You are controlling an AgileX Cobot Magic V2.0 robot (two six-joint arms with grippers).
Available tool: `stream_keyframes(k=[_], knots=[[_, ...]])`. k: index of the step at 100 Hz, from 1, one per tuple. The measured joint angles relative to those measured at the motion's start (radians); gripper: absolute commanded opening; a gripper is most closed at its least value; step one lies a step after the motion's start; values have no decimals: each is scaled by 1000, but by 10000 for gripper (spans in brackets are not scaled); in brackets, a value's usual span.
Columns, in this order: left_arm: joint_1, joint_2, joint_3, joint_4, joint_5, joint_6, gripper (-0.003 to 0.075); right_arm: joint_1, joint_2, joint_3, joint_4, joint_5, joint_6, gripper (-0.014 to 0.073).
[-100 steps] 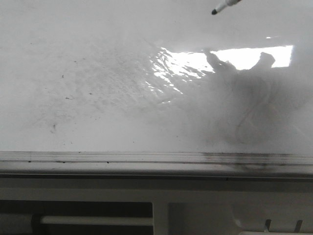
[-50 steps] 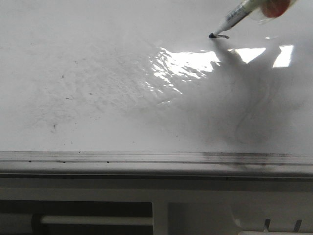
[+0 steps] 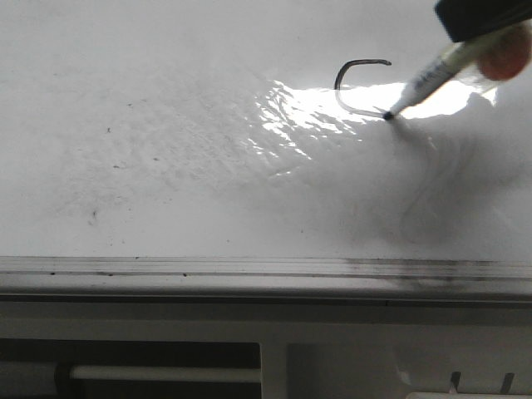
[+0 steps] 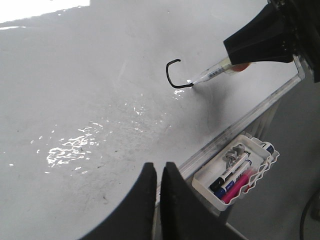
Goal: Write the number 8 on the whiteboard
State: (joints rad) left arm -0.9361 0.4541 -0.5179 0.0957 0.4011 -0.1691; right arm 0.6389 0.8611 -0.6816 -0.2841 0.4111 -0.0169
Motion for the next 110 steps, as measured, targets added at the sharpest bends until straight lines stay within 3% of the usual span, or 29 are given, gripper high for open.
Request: stream_keyframes(k=[17,57,110], knots=[[0,0,0,0,0,0,-20,-2,-44,4,20,124,0,-43],[0,0,0,-1,0,0,-20,33,68,-6,88,-44,2,-43],[0,0,0,-1,0,0,-20,-44,92,-158,17,40,9,-43]])
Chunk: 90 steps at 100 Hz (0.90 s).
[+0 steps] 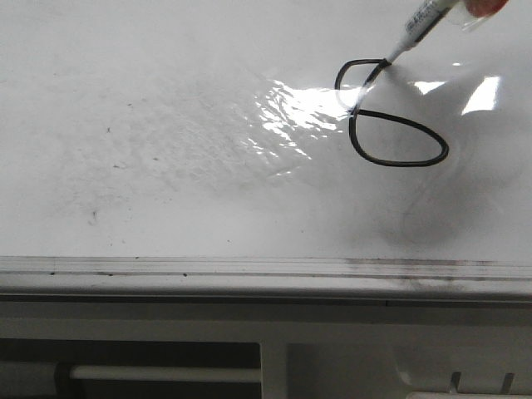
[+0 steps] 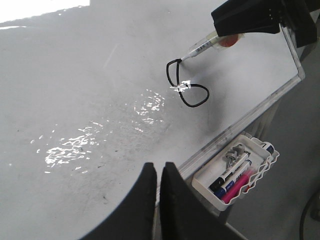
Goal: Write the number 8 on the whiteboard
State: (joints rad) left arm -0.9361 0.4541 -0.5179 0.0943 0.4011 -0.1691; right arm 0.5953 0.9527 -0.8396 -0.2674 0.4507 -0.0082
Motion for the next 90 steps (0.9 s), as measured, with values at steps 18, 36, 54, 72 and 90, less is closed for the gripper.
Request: stream_keyframes(k=[18,36,54,72,90], knots=[[0,0,0,0,-4,0,8,28,-44,-54,-8,45,0,-46],[0,16,0,0,-62,0,372,159,-91,-104,14,131,-13,-71],[-6,129,0,-59,-119,2,445,328,-48,-106,75,241,-105,-71],[-128,274,-2,-74,-188,58,328,431,15,-106,96,264,-143,-71],[-293,385,-4,-59,-289,74,281,452,20,-106,147,272,-167,-71]])
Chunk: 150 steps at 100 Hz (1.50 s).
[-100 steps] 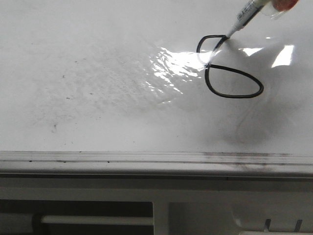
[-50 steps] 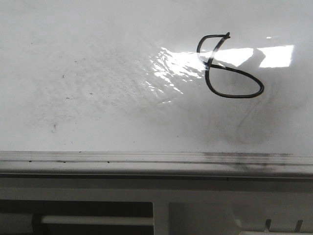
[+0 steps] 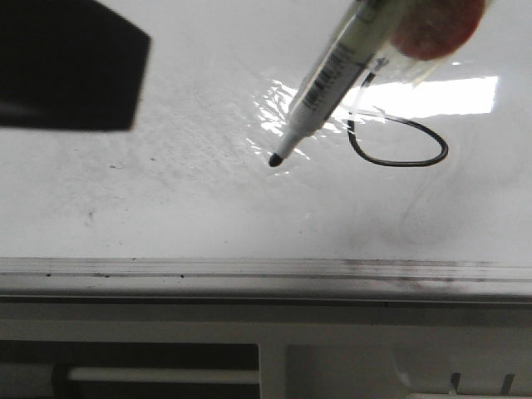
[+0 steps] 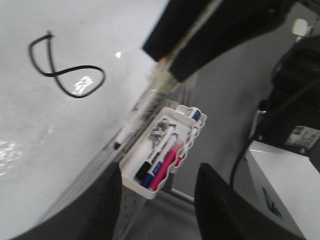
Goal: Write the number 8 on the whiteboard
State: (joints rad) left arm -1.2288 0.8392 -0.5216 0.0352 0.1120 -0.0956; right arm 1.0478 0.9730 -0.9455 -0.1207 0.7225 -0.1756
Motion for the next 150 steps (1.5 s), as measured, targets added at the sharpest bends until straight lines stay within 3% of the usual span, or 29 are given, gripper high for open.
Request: stream_keyframes(k=[17,67,115,150], knots=[[-74,90,-16,22,-30,7,281,20,1,0,121,0,-113,-71],[-76,116,-42,70,-30,41,284,24,1,0,230,7,-210,-71],[-72,126,-53,125,-52,47,282,25,1,0,240,-54,-250,-71],[1,192,-82,102,-103,17,281,25,2,0,240,-88,-258,-71]])
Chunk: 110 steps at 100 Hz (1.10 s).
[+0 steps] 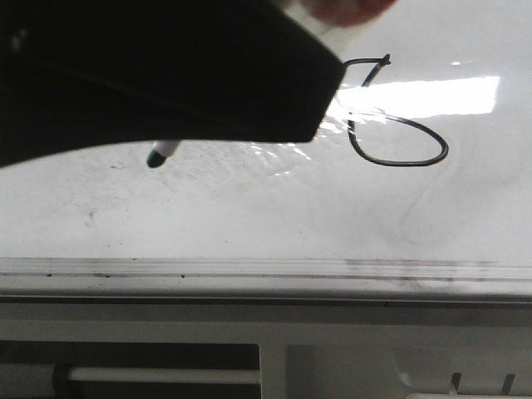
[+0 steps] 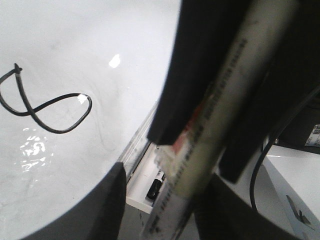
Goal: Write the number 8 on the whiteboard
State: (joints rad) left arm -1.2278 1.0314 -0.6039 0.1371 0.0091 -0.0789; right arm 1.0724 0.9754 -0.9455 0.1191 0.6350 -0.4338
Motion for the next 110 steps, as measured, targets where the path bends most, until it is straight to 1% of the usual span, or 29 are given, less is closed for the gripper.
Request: stream_keyframes(k=[18,26,30,32,33,49,60,81,86,91,98,102,110], knots=[[3,1,0,-2,0,0,279,0,14,0,-2,-4,-1,-71],[3,1,0,-2,0,0,251,0,18,0,-2,-7,-1,-71],[3,1,0,-2,0,0,218,0,18,0,-2,-11,-1,-71],[3,1,0,-2,0,0,190,0,18,0,-2,-13,-1,-71],[3,1,0,0,0,0,190,0,18,0,-2,-15,-1,-71],[3,1,0,24,2,13,-20,0,18,0,-2,-34,-1,-71],[3,1,0,72,6,47,-20,0,18,0,0,-34,-1,-71],[3,1,0,107,6,51,-20,0,18,0,0,-36,-1,-64],[3,1,0,107,6,53,-20,0,18,0,0,-38,-1,-39],[3,1,0,109,6,53,-20,0,18,0,0,-38,-1,5],[3,1,0,109,6,53,-20,0,18,0,0,-38,1,97],[3,1,0,109,6,53,-20,0,18,0,0,-46,1,169],[3,1,0,100,-1,41,-20,0,18,0,-11,-72,1,272]])
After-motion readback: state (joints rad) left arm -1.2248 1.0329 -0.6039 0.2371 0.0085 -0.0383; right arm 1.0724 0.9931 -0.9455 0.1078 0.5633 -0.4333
